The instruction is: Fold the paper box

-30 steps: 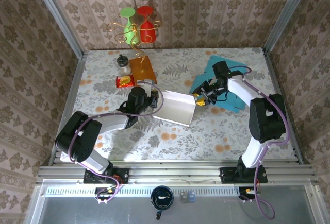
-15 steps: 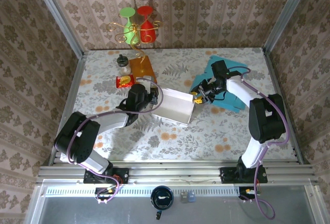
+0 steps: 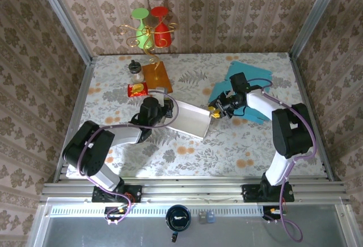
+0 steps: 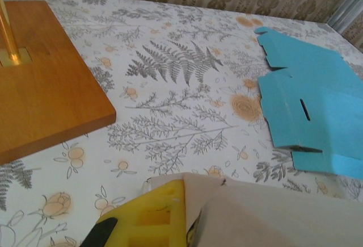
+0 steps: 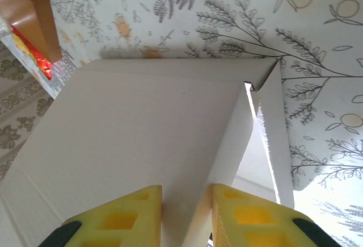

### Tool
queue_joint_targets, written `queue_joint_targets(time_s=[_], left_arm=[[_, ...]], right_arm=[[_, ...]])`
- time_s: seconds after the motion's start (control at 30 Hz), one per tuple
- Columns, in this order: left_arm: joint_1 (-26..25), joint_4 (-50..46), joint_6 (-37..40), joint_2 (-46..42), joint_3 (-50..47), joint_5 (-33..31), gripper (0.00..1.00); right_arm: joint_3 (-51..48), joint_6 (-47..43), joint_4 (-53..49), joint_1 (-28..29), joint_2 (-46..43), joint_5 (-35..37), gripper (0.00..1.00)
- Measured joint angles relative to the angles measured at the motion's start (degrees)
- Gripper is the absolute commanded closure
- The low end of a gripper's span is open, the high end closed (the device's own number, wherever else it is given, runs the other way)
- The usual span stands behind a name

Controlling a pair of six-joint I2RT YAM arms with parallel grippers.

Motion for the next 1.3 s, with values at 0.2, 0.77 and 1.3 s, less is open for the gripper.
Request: queue_joint_targets(time_s=[0.2,0.77,1.3], left_arm=[[0.0,5.4,-0.87,0.31,-3.28,0.24,1.0],[-0.09,6.6,-4.96,-2.34,-8.81,0.9,0.85],[-1.18,-2.89,-7.61,-8.15,-10.64,3.5,0.52]], right_arm=[[-1.9,-0.9,2.51,0.61,-1.7,1.38,0.73],[-3.69,-4.92,3.3,4.22,-2.91,6.62,0.75],[-4.24,-6.93,3.17,5.84,-2.91,9.27,0.77]])
